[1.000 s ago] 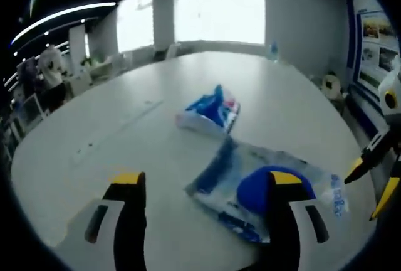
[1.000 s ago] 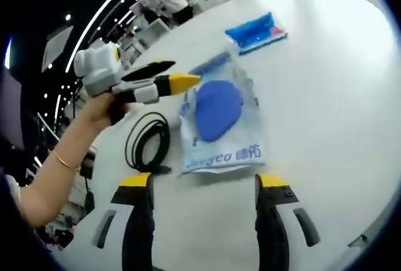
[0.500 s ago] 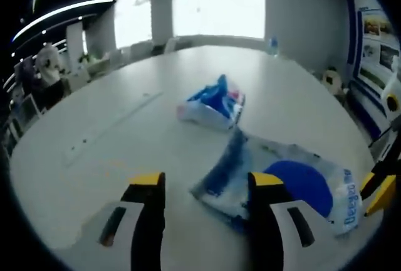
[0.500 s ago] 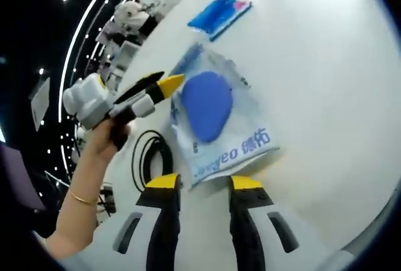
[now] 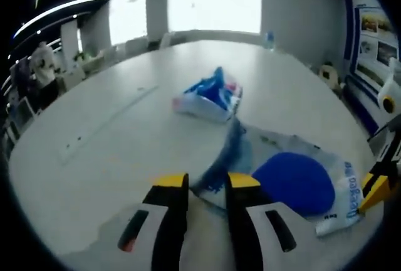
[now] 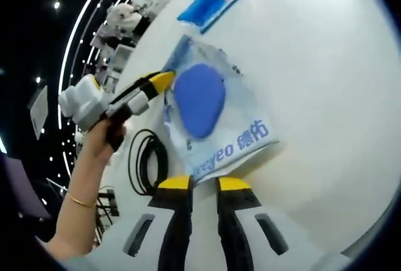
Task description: Arrange the tabletop items into an orderly group along one side of the table until the central work area is clear of visible clutter.
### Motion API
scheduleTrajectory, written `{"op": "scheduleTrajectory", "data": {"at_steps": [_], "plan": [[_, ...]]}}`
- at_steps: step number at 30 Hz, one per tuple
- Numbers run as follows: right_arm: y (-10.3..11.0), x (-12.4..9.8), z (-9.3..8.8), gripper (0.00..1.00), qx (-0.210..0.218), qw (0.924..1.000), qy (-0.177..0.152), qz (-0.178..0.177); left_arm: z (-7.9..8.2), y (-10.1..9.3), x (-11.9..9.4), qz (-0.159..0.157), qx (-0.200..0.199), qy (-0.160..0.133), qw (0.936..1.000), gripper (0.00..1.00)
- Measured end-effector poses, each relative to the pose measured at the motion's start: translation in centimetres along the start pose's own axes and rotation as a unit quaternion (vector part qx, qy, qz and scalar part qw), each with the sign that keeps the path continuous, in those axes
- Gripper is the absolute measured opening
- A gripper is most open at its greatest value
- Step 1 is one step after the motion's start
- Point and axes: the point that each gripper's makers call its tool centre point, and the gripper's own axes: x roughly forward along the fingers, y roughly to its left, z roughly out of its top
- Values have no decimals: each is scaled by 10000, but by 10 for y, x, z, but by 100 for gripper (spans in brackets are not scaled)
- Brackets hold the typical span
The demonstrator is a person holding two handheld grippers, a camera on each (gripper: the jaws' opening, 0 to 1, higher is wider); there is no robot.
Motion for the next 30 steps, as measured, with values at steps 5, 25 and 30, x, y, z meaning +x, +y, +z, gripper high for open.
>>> {"op": "scheduleTrajectory", "data": {"at_steps": [5,25,30], "plan": [[-2,0,0,7,-151,9998,-73,-63,-2,-2,-2,47,320,138,9994,8],[-9,-5,9,1,-831,9954,-319,-353,7,-4,-10,179,715,217,9970,0],[-7,-9,10,1,-942,9942,-372,-364,11,-1,-19,189,681,186,9973,0]]}}
